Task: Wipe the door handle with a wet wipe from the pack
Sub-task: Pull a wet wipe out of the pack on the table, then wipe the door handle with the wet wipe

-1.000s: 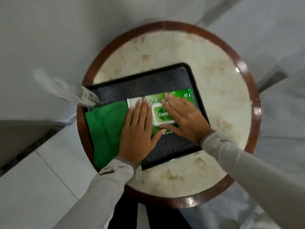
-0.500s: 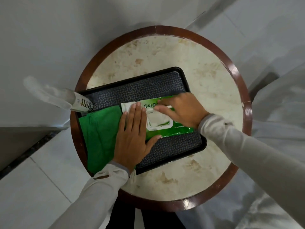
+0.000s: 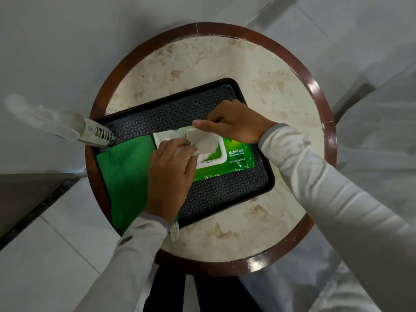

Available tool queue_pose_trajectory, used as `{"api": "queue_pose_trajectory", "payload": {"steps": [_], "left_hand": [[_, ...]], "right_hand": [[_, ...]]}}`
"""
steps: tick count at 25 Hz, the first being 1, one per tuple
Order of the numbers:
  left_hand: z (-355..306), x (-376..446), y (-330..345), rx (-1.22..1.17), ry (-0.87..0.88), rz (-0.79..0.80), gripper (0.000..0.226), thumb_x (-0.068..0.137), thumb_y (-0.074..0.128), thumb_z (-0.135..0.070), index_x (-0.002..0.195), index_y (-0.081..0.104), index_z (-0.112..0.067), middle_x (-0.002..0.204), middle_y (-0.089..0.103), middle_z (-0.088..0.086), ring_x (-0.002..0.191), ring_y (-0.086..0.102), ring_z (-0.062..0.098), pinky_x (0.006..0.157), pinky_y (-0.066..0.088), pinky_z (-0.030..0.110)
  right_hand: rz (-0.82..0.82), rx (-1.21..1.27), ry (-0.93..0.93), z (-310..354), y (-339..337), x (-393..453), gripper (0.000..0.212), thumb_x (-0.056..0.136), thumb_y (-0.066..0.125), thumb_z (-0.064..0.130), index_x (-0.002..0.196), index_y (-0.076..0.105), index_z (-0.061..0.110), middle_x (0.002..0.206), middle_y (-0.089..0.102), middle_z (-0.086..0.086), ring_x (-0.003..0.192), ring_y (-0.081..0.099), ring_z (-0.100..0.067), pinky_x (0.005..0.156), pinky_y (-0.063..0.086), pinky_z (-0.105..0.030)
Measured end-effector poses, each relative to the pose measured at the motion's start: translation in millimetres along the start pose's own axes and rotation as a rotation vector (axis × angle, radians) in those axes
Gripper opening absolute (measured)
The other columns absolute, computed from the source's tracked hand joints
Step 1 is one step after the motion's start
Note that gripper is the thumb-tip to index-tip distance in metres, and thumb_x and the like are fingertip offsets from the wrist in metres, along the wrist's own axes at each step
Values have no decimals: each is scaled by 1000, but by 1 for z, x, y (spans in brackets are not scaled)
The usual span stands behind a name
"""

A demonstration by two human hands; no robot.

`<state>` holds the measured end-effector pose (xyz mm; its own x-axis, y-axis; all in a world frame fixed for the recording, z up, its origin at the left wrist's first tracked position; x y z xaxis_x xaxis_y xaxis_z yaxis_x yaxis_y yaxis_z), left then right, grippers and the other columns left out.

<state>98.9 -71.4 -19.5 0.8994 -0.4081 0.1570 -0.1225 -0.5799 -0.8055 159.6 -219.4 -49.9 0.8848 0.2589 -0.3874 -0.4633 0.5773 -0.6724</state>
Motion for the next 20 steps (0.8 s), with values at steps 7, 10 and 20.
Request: {"api": "queue_pose_trajectory", "payload": {"steps": [7, 10, 20], "left_hand": [[67, -67, -61, -664, -539, -117, 14, 96, 77, -12, 87, 69, -21, 84, 77, -24, 84, 72, -10, 71, 55, 3], [77, -55, -43, -799, -666, -94, 31, 101, 68, 6, 88, 71, -23, 81, 79, -21, 78, 71, -7, 69, 57, 7], [-37, 51, -282, -712, -384, -160, 22, 85, 88, -1, 81, 70, -13, 70, 76, -1, 64, 69, 8, 58, 56, 24]], "right_hand": [[-66, -125, 80, 0, 46, -50, 51, 81, 89, 32, 125, 73, 14, 145, 63, -7, 136, 56, -27, 114, 44, -39], [-189, -131, 93, 0, 47, -50, 45, 71, 95, 23, 110, 77, 10, 134, 65, -10, 127, 58, -33, 108, 50, -47], [-238, 1165, 31, 211, -75, -88, 36, 89, 75, 52, 101, 82, 18, 98, 82, -2, 92, 77, -21, 77, 66, -31]]}}
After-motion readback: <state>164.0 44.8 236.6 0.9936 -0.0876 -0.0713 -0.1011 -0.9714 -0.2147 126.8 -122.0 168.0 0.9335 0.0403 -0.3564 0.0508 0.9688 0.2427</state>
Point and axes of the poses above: each hand's wrist, its own x-axis towards the middle knuckle, its own y-axis out of the palm, z = x × y, the point moved 10 cm from there along x, towards the middle knuckle
